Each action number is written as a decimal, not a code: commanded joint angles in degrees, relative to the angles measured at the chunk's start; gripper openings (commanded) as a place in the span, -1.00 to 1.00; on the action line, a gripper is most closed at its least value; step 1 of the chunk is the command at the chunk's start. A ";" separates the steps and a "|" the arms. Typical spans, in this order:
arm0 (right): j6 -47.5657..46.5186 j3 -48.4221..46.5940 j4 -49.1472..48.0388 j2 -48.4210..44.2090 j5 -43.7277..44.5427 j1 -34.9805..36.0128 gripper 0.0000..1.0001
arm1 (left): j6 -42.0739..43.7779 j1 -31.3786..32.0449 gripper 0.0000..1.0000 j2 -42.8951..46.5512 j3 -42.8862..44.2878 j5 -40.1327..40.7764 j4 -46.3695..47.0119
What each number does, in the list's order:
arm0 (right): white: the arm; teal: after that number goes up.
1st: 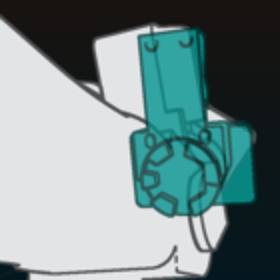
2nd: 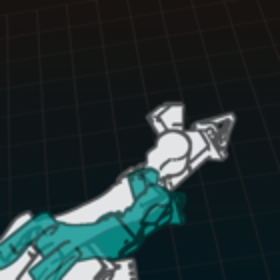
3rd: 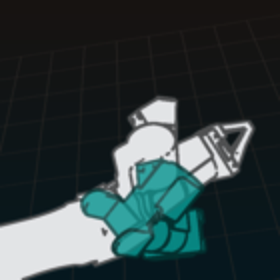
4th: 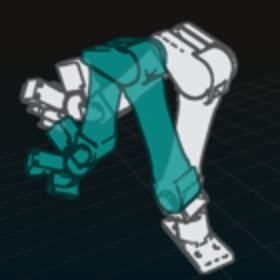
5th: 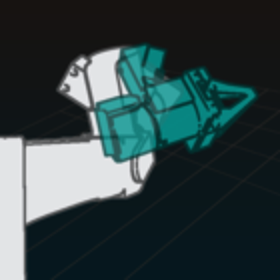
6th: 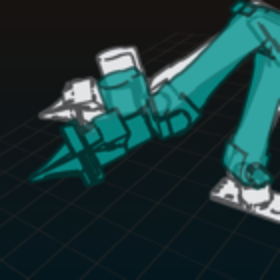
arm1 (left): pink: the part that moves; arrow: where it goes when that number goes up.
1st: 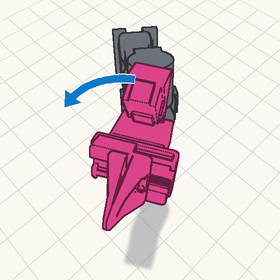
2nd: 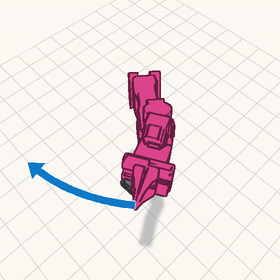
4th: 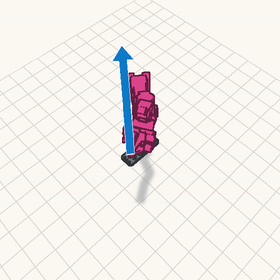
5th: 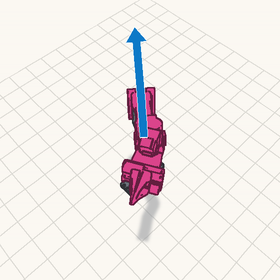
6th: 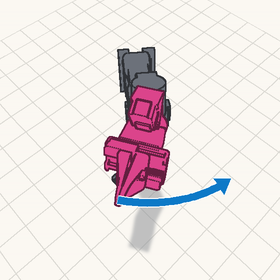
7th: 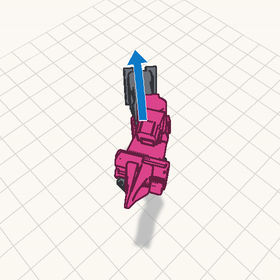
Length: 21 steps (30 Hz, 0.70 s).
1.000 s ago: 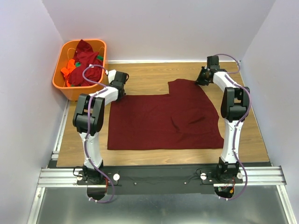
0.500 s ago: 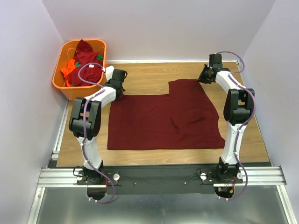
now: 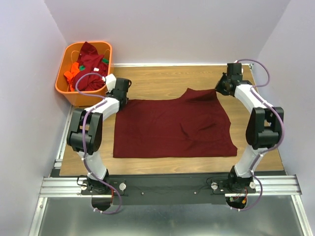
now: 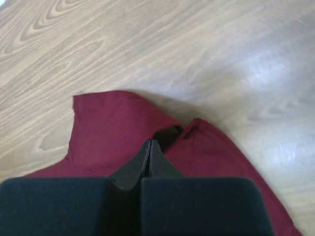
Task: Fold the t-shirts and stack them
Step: Fold the tshirt
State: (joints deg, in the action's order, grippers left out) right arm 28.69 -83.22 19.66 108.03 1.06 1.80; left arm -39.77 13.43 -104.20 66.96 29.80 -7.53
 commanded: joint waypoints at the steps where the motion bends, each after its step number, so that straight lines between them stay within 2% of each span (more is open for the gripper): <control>1: 2.51 5.86 -2.78 -7.82 4.38 -0.05 -0.99 | -1.72 -0.42 -1.00 3.56 -3.32 2.90 4.53; 12: 6.90 22.47 -3.58 -23.38 7.55 -0.04 -0.99 | -2.77 -0.42 -1.00 10.07 -10.97 2.89 8.66; 21: 10.34 29.78 -3.23 -34.63 10.10 -0.05 -0.99 | -3.39 -0.42 -1.00 15.43 -16.24 2.19 10.78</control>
State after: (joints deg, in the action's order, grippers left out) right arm 36.75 -56.07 16.71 77.36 7.31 1.80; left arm -41.95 13.23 -91.81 52.84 30.37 0.84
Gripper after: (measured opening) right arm 0.008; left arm 0.005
